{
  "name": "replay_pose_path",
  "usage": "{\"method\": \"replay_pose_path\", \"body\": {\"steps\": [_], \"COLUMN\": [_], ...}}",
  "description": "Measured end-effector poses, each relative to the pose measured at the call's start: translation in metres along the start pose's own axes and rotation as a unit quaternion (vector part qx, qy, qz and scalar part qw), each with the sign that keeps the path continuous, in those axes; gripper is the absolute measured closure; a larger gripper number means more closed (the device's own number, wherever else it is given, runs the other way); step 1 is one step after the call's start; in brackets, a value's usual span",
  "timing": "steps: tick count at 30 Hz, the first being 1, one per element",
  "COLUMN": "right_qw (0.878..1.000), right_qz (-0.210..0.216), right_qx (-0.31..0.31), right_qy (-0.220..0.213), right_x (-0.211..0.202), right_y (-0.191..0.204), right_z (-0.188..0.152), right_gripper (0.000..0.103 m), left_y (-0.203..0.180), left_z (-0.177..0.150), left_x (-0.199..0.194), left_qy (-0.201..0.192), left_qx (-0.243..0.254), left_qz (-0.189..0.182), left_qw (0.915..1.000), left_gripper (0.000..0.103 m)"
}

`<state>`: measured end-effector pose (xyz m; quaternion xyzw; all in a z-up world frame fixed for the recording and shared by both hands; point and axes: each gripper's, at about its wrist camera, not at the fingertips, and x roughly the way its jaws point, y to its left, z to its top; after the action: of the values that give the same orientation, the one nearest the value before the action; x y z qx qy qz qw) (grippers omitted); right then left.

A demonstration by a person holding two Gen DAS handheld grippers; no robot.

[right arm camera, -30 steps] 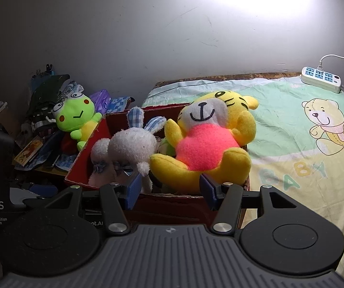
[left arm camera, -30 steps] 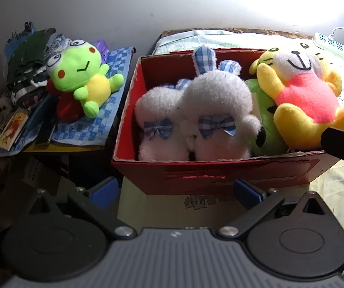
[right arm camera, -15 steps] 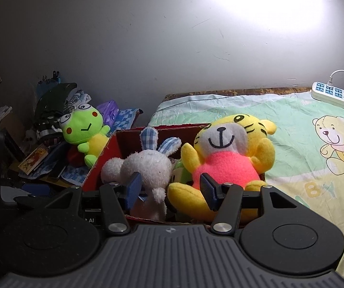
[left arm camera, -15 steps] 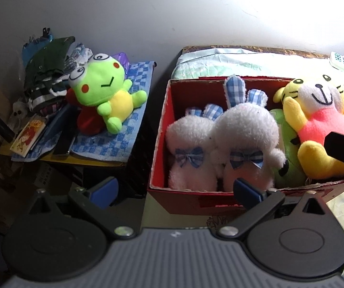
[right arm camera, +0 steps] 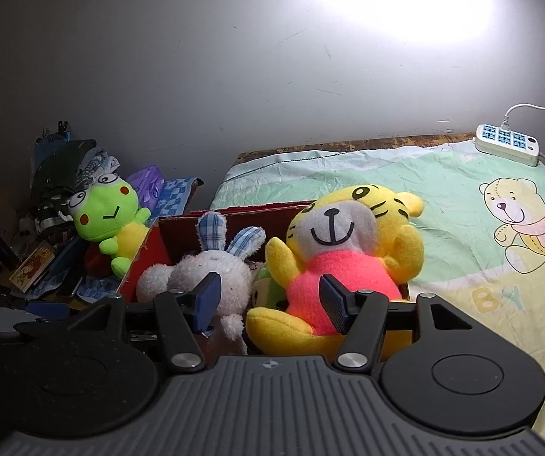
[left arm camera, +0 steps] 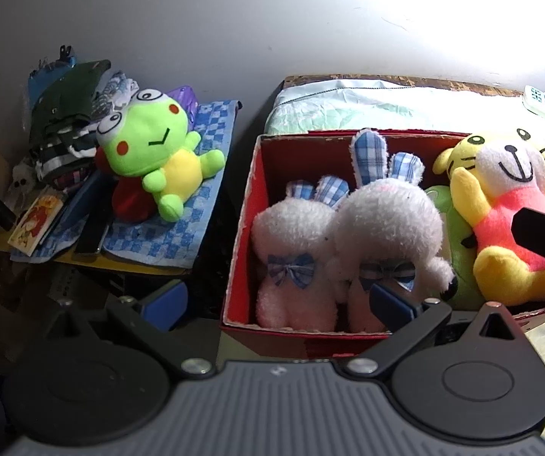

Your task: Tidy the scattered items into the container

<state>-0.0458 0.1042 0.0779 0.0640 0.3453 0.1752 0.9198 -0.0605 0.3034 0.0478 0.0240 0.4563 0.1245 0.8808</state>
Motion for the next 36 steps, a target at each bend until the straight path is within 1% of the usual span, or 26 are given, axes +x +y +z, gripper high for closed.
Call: {"method": "replay_pose_path", "body": {"steps": [4,5,7,10,15,19,21,25,28,32,36], "right_qw": [1.0,1.0,0.999,0.998,0.998,0.997,0.997,0.996,0.996,0.996,0.997], "right_qz": [-0.022,-0.026,-0.032,-0.041,-0.055,-0.064,-0.067,-0.066,-0.058,-0.047,-0.048], "right_qx": [0.003,0.004,0.007,0.014,0.032,0.043,0.046,0.053,0.065,0.07,0.059], "right_qy": [-0.01,-0.014,-0.029,-0.045,-0.028,-0.017,-0.018,-0.016,-0.008,-0.012,-0.014], "right_x": [-0.001,-0.002,-0.005,-0.008,-0.005,-0.004,-0.006,-0.007,-0.006,-0.008,-0.008], "right_y": [-0.003,-0.003,-0.005,-0.009,-0.018,-0.021,-0.022,-0.025,-0.028,-0.027,-0.024], "right_z": [0.003,0.003,0.004,0.004,0.002,-0.002,-0.003,-0.004,-0.006,-0.006,-0.007], "right_gripper": [0.038,0.036,0.027,0.025,0.026,0.033,0.035,0.035,0.035,0.035,0.036], "left_y": [-0.005,-0.006,-0.009,-0.012,-0.018,-0.023,-0.024,-0.028,-0.029,-0.029,-0.028], "left_z": [0.007,0.009,0.011,0.014,0.016,0.016,0.015,0.013,0.012,0.008,0.006], "left_x": [0.002,0.002,0.004,0.008,0.013,0.014,0.014,0.013,0.013,0.012,0.012], "left_qy": [-0.006,-0.007,-0.007,-0.005,0.002,0.0,-0.001,0.0,0.0,0.001,0.004], "left_qx": [0.001,0.002,0.003,0.003,0.003,0.009,0.009,0.013,0.013,0.011,0.007], "left_qz": [-0.006,-0.008,-0.014,-0.025,-0.039,-0.043,-0.044,-0.045,-0.044,-0.04,-0.039], "left_qw": [1.0,0.9999,0.9999,0.9997,0.9992,0.9991,0.999,0.9989,0.9989,0.9991,0.9992], "left_gripper": [0.001,0.001,0.001,0.001,0.001,0.001,0.001,0.001,0.001,0.001,0.001]}}
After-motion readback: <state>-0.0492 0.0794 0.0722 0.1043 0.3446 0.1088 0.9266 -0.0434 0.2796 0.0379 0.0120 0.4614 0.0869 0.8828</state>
